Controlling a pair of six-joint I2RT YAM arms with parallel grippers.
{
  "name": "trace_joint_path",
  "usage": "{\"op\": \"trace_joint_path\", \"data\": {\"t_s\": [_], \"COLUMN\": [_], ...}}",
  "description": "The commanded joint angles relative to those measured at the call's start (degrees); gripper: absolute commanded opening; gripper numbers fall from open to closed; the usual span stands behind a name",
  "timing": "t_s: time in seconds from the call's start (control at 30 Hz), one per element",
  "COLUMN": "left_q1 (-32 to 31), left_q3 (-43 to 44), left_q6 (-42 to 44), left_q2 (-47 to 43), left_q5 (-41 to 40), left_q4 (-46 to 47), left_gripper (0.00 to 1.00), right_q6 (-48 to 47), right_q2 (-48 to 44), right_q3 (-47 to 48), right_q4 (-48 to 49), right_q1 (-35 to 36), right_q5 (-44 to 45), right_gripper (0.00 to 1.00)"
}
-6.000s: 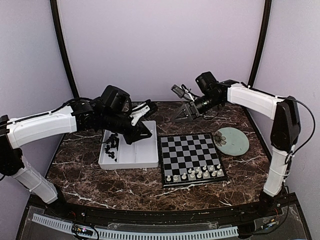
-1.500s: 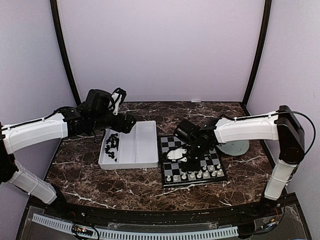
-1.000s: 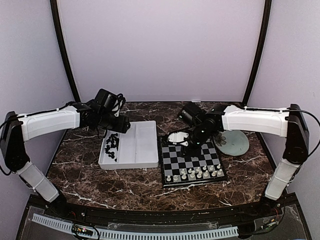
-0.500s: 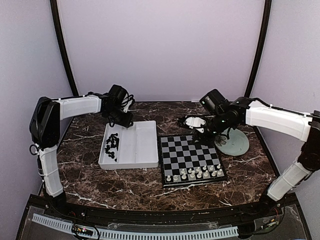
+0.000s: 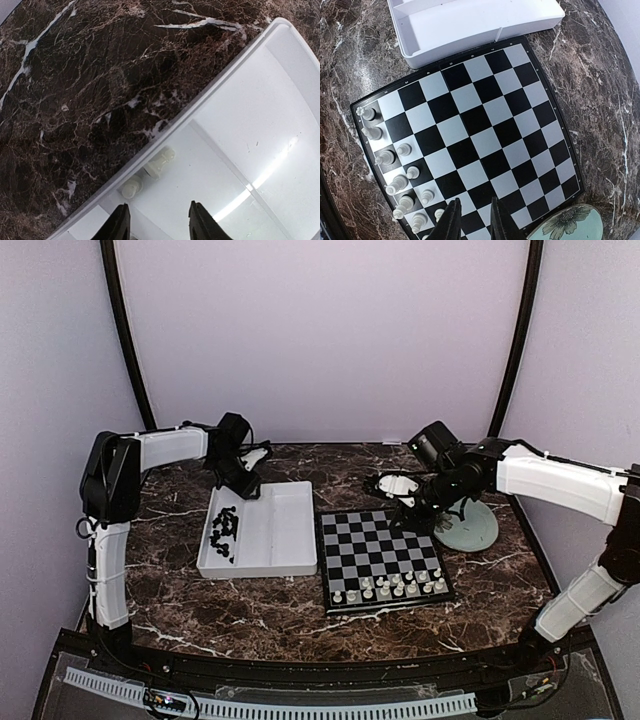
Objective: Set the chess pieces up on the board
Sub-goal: Pick up the pawn from the storage box.
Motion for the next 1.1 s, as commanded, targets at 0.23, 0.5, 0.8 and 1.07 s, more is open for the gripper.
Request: {"op": "trace_joint_path", "data": {"t_s": [0.23, 0.5, 0.8, 1.07], "left_q1": [-0.02, 0.03, -0.02, -0.18], "left_q3": [4.25, 5.39, 4.36, 2.69], "left_q6": [6.58, 7.89, 9.39, 9.69], "left_q2": [2.48, 4.74, 5.37, 4.8], "left_q5": [1.48, 2.47, 3.15, 5.7], "left_q4": [-0.35, 1.04, 1.49, 0.92], "left_gripper": [0.43, 0.42, 0.39, 0.35], "right_q6": [1.15, 1.17, 1.1, 1.08], "right_q2": [-0.44, -0.26, 0.01, 0.97], "right_q3": [0.19, -0.06, -0.31, 0.1], "right_q4": [1.71, 1.68, 1.94, 1.98], "right_q1": [-0.34, -0.27, -0.32, -0.3], "right_q5": [-1.41, -1.47, -1.42, -2.09], "right_gripper": [0.23, 0.24, 0.23, 0.23]}}
